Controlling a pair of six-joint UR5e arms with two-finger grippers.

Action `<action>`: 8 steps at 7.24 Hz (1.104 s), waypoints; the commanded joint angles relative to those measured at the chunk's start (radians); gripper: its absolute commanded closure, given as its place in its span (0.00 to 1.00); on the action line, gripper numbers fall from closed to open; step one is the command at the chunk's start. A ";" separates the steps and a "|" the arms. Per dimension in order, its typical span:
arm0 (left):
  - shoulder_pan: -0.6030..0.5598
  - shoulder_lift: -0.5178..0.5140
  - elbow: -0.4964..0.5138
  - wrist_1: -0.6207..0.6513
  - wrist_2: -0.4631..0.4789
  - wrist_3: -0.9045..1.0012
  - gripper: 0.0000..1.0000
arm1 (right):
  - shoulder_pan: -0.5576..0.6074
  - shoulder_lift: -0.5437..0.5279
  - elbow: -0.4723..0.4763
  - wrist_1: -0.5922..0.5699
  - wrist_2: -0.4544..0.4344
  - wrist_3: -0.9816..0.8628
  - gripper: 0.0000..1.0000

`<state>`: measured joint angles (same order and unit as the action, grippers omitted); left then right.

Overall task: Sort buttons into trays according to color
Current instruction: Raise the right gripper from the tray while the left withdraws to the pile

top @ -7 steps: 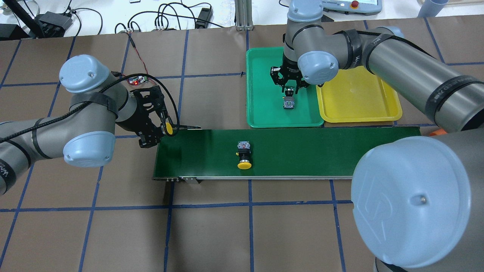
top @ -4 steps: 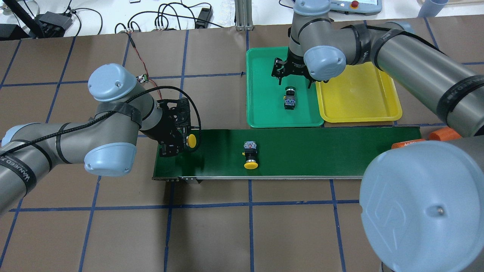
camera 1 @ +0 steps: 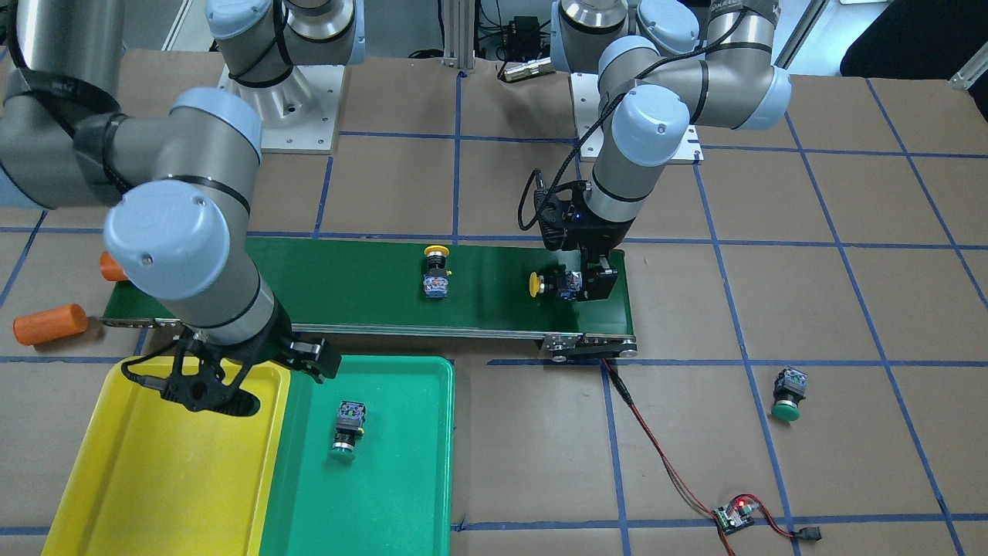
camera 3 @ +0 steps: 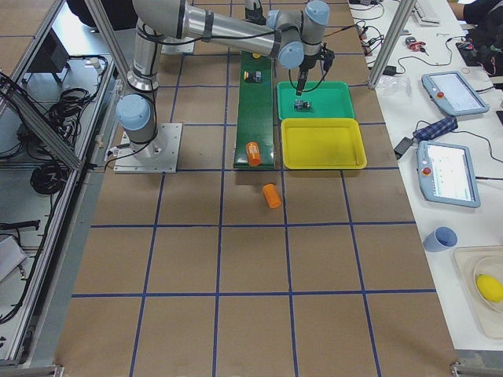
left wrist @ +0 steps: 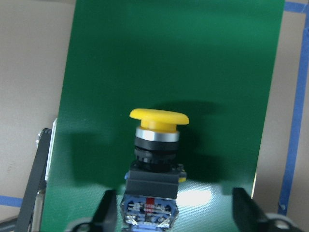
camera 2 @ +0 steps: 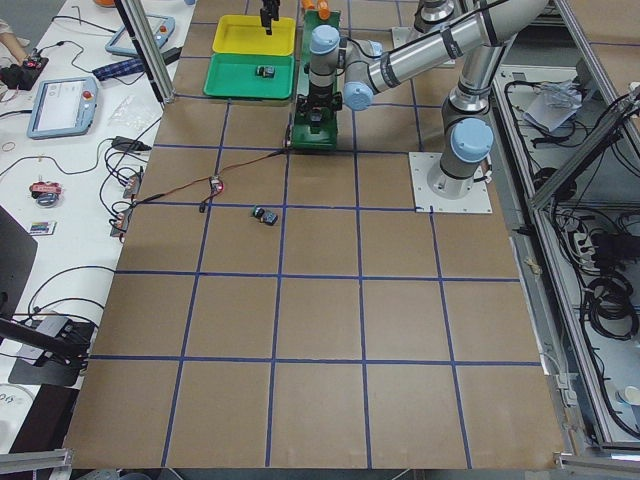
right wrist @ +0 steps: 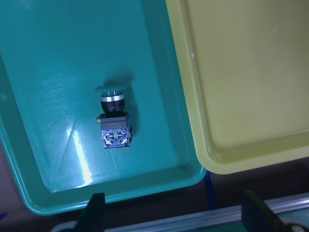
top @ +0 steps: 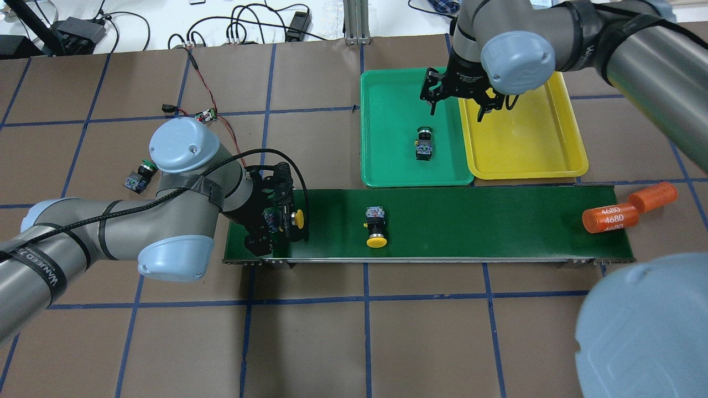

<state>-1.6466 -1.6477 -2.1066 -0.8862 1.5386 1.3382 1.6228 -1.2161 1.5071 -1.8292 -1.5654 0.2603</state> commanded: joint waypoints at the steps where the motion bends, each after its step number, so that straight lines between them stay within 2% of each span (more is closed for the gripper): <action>1: 0.039 0.012 0.092 -0.079 0.037 -0.007 0.00 | -0.012 -0.152 0.137 0.017 -0.005 -0.032 0.00; 2: 0.132 0.009 0.106 -0.098 -0.009 -0.010 0.00 | -0.009 -0.190 0.160 0.051 -0.002 -0.030 0.00; 3: 0.294 -0.019 0.115 -0.105 -0.102 -0.017 0.00 | -0.001 -0.219 0.166 0.091 0.001 -0.021 0.00; 4: 0.391 -0.035 0.134 -0.112 -0.101 -0.045 0.00 | -0.001 -0.218 0.170 0.094 0.007 -0.019 0.00; 6: 0.477 -0.099 0.158 -0.112 -0.080 -0.040 0.00 | 0.008 -0.215 0.171 0.094 0.008 -0.021 0.00; 7: 0.526 -0.151 0.168 -0.111 -0.002 -0.036 0.00 | 0.012 -0.224 0.208 0.093 0.016 -0.018 0.00; 8: 0.580 -0.193 0.189 -0.100 0.003 -0.040 0.00 | 0.026 -0.230 0.269 0.067 0.018 -0.012 0.00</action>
<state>-1.1305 -1.7867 -1.9390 -0.9951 1.5115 1.3001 1.6361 -1.4388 1.7179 -1.7424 -1.5519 0.2429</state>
